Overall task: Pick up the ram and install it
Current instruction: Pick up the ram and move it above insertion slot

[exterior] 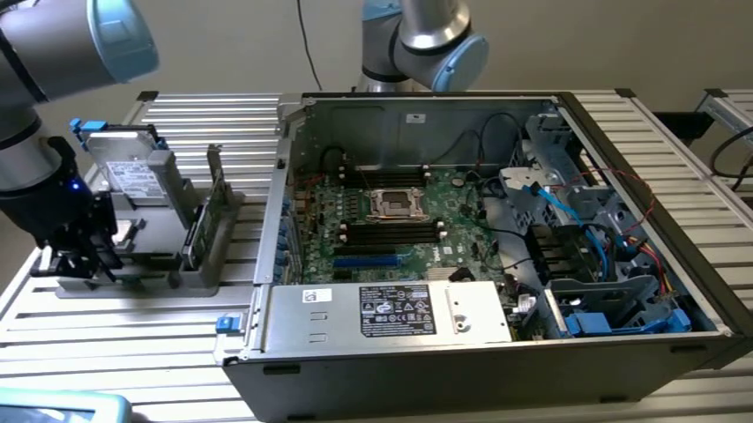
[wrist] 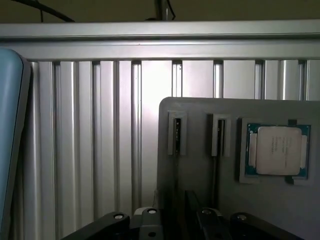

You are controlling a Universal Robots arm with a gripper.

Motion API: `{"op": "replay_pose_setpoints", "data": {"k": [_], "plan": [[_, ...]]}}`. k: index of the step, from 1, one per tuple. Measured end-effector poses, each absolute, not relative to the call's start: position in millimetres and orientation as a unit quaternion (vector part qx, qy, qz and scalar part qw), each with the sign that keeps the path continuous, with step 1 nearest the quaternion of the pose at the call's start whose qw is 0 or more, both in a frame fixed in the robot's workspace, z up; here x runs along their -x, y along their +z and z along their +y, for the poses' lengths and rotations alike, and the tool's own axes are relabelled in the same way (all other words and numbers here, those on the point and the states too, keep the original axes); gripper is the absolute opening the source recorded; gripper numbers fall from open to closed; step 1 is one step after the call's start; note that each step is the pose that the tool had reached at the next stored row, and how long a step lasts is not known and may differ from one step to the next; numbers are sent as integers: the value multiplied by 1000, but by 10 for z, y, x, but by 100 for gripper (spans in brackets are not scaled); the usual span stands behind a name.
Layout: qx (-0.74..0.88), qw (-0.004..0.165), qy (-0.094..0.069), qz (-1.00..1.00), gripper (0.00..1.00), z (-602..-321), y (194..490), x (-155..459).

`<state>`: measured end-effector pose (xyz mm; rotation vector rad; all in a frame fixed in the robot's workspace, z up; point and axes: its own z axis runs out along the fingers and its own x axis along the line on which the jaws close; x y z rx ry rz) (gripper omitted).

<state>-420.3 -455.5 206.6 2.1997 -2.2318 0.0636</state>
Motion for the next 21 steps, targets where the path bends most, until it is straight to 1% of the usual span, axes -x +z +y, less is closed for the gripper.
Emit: {"op": "replay_pose_setpoints", "data": {"k": [8, 10, 11, 12, 13, 14, 15, 21], "plan": [[-703, 1, 23, -711, 31, -4554, 2004, 4204], [-703, 1, 23, -711, 29, -4554, 2004, 4204], [-703, 1, 23, -711, 22, -4554, 2003, 4204], [-703, 1, 23, -711, 22, -4554, 2004, 4204], [-703, 1, 23, -711, 16, -4554, 2004, 4204], [-703, 1, 23, -711, 16, -4554, 2004, 4204], [-703, 1, 23, -711, 13, -4556, 2008, 4205], [-700, 2, 24, -714, 13, -4583, 2172, 4205]]}}
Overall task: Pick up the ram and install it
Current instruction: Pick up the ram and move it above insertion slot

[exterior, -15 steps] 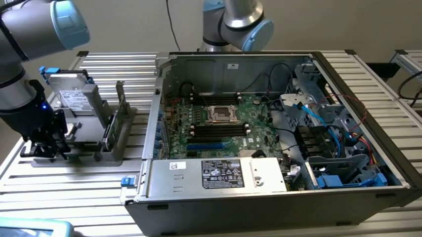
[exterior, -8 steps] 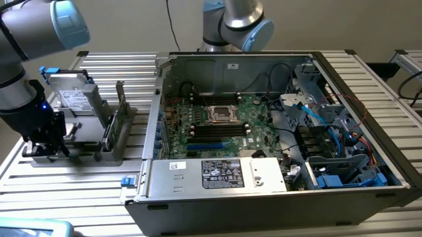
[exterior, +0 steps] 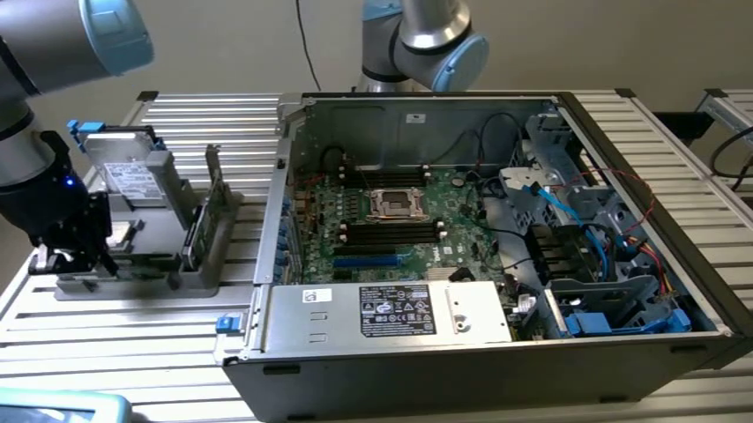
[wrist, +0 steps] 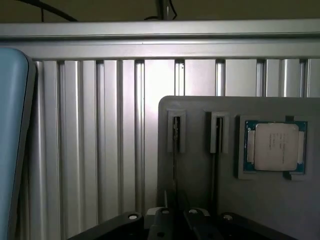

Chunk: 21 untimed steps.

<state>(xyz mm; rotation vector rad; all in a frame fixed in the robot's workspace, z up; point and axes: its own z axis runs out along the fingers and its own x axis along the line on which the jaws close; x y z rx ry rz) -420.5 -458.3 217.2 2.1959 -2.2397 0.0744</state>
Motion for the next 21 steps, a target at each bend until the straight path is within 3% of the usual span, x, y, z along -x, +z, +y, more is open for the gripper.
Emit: {"op": "replay_pose_setpoints", "data": {"k": [21], "plan": [[-670, 3, 24, -742, 13, -4588, 2881, 4218]]}}
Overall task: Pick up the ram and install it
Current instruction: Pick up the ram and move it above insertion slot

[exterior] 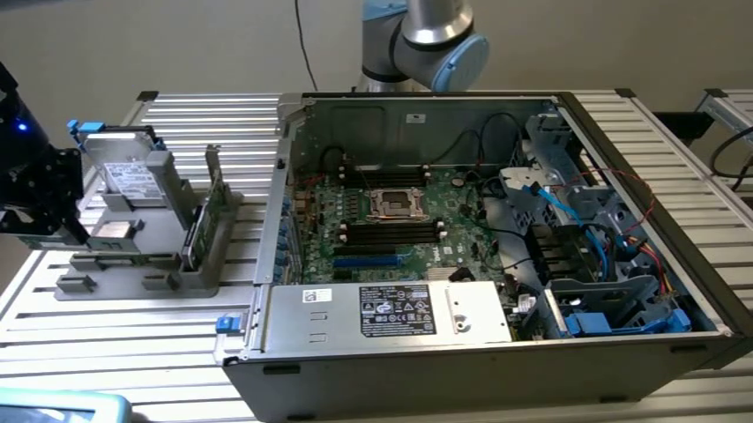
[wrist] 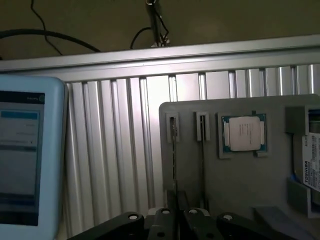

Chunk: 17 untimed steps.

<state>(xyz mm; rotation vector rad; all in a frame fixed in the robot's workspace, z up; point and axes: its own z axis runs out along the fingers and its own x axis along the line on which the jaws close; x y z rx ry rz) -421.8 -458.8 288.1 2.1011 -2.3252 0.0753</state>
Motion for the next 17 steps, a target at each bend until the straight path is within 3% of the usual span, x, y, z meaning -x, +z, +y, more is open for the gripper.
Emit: {"op": "replay_pose_setpoints", "data": {"k": [17], "plan": [[-678, 1, 23, -734, 13, -4571, 3270, 4216]]}}
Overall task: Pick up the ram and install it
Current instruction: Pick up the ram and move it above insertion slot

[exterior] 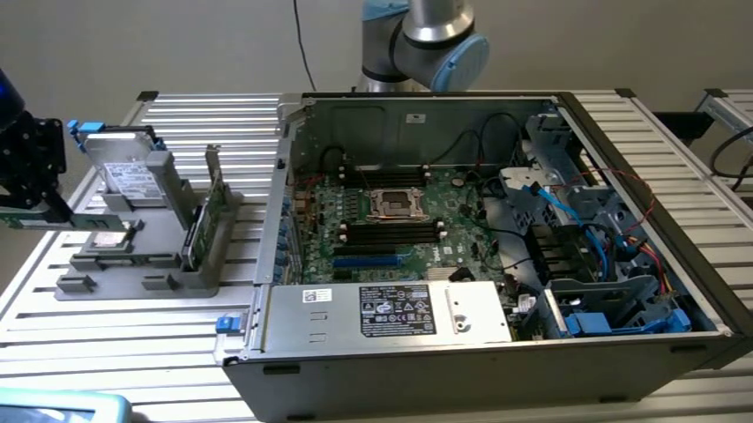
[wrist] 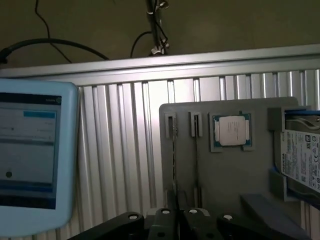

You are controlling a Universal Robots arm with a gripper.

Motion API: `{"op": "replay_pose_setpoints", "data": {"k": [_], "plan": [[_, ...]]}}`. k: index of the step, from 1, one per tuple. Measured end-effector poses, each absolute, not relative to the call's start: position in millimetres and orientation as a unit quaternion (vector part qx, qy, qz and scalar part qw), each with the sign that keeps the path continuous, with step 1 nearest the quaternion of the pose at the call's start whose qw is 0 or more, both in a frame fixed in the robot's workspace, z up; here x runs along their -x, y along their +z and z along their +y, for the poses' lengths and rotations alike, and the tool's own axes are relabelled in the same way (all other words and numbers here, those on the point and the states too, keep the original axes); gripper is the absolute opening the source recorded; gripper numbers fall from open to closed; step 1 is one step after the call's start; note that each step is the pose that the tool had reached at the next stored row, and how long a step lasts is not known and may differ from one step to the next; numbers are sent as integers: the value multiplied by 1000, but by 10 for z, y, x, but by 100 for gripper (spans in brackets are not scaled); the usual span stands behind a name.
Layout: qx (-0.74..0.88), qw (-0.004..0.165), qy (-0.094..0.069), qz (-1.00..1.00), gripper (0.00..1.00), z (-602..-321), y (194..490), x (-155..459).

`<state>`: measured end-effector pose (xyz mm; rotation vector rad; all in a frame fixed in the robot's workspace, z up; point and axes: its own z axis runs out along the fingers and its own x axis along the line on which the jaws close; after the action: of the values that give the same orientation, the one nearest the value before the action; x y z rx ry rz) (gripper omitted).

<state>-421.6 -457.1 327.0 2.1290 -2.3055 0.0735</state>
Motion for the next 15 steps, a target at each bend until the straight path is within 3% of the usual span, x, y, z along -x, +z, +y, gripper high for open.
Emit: {"op": "replay_pose_setpoints", "data": {"k": [15], "plan": [[-690, -5, 22, -723, 13, -4563, 3731, 4186]]}}
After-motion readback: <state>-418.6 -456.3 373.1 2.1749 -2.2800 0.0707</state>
